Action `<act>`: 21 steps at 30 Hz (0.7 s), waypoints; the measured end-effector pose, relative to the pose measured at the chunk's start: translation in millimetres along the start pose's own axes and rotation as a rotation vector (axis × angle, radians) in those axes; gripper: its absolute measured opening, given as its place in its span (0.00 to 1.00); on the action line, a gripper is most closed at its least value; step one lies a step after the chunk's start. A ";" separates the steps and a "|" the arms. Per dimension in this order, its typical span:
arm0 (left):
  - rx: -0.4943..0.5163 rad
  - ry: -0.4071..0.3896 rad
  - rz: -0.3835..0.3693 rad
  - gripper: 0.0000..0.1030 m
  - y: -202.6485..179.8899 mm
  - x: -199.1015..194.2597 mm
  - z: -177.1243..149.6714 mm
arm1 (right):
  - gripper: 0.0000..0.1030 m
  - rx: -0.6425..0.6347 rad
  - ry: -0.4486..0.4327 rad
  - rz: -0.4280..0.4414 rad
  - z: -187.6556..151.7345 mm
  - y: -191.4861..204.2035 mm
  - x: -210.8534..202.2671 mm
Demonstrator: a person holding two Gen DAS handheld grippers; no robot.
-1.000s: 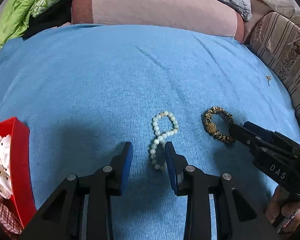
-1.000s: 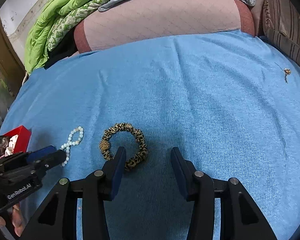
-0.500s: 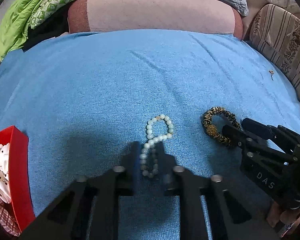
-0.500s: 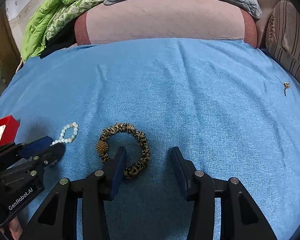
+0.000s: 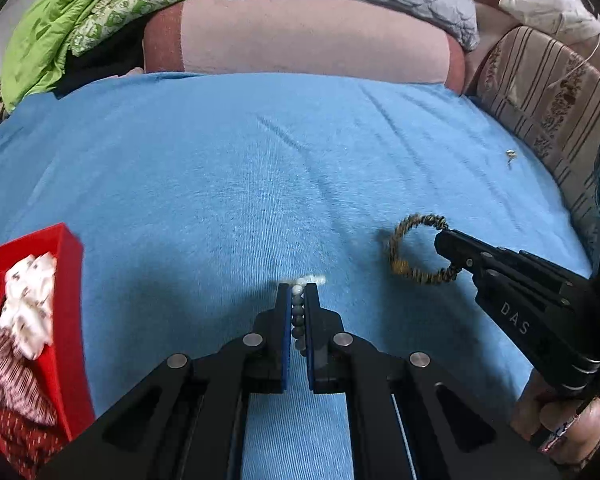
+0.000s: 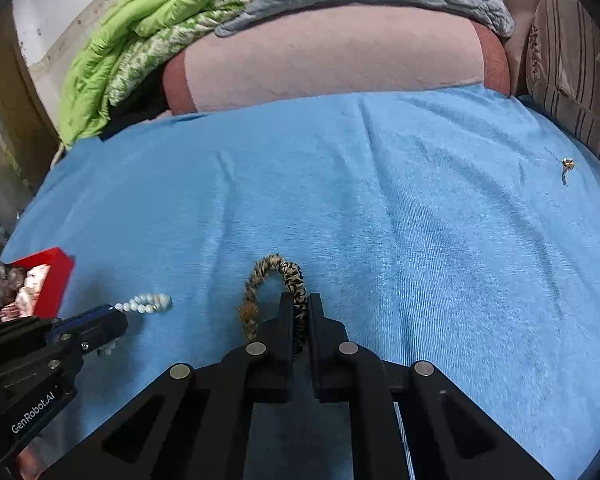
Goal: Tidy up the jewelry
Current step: 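Carry the pale bead bracelet and leopard-print scrunchie toward the red tray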
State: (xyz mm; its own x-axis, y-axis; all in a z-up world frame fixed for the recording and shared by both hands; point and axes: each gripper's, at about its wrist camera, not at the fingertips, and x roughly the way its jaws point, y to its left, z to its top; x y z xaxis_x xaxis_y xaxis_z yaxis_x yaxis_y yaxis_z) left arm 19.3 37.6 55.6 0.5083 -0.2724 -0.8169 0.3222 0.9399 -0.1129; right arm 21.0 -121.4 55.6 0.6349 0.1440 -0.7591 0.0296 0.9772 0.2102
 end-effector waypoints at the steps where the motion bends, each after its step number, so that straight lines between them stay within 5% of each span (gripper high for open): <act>1: -0.005 -0.007 -0.006 0.05 0.1 -7.4 -2.4 | 0.07 -0.001 -0.005 0.003 -1.5 2.2 -6.2; 21: -0.020 -0.158 -0.022 0.05 -14.5 -134.7 -58.9 | 0.07 -0.037 -0.100 -0.009 -47.0 55.1 -123.0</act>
State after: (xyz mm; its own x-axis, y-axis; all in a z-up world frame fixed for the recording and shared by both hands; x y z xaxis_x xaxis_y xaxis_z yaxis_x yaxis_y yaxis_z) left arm -100.9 72.7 134.0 0.6212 -0.3208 -0.7150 0.3198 0.9367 -0.1424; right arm -91.8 -77.9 131.7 0.7089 0.1211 -0.6949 0.0080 0.9837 0.1796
